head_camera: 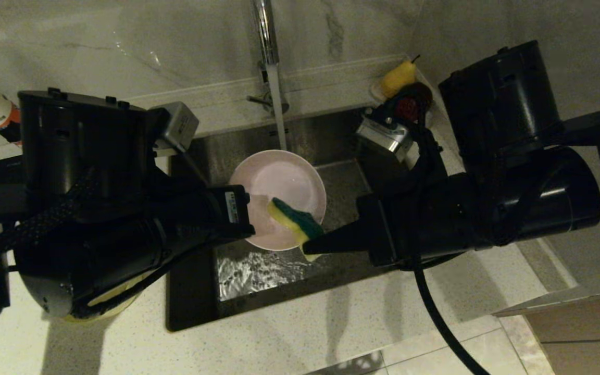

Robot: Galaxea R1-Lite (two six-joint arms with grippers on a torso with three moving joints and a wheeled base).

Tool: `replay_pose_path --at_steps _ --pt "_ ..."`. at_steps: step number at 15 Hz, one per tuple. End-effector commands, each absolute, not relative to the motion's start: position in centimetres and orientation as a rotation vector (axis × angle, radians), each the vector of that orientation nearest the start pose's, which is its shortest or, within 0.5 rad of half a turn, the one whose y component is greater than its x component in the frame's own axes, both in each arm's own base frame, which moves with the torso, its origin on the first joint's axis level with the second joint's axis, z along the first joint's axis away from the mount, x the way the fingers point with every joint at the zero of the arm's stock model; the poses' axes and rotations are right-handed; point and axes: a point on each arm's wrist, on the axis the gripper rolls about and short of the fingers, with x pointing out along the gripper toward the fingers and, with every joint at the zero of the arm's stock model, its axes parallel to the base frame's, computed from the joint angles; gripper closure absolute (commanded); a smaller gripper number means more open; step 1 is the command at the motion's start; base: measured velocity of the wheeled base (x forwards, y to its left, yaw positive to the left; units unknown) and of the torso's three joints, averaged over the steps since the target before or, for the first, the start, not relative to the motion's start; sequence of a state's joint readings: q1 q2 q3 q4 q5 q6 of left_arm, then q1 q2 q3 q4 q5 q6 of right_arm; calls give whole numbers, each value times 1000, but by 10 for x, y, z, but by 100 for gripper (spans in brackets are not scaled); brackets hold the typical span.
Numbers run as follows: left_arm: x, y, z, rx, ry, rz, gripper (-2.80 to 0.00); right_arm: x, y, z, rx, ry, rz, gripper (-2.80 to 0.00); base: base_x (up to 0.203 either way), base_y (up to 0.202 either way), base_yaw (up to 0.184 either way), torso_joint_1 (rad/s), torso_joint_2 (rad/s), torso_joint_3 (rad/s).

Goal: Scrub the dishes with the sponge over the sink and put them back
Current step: Wipe the bowl

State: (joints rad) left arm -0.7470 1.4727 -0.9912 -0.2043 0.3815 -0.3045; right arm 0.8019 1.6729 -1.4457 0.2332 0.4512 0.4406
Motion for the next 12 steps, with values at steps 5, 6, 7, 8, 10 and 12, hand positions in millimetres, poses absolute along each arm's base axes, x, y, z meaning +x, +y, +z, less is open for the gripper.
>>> replay_pose_path --at_steps 5,6,7,8,10,12 --pt "198 -172 256 -153 290 -320 0 197 252 287 269 737 1160 0 0 0 0 0 0 0" --pt "197 -171 255 -155 294 -319 0 197 251 289 271 730 1160 0 0 0 0 0 0 0" --pt "197 -171 253 -165 302 -316 0 196 249 293 277 709 1163 0 0 0 0 0 0 0" --pt "198 -171 252 -176 308 -311 0 196 243 303 290 674 1163 0 0 0 0 0 0 0" --pt "200 -169 251 -186 312 -295 0 194 227 321 314 608 1152 0 0 0 0 0 0 0" --pt "209 -162 244 -184 329 -251 0 181 207 341 332 538 1161 0 0 0 0 0 0 0"
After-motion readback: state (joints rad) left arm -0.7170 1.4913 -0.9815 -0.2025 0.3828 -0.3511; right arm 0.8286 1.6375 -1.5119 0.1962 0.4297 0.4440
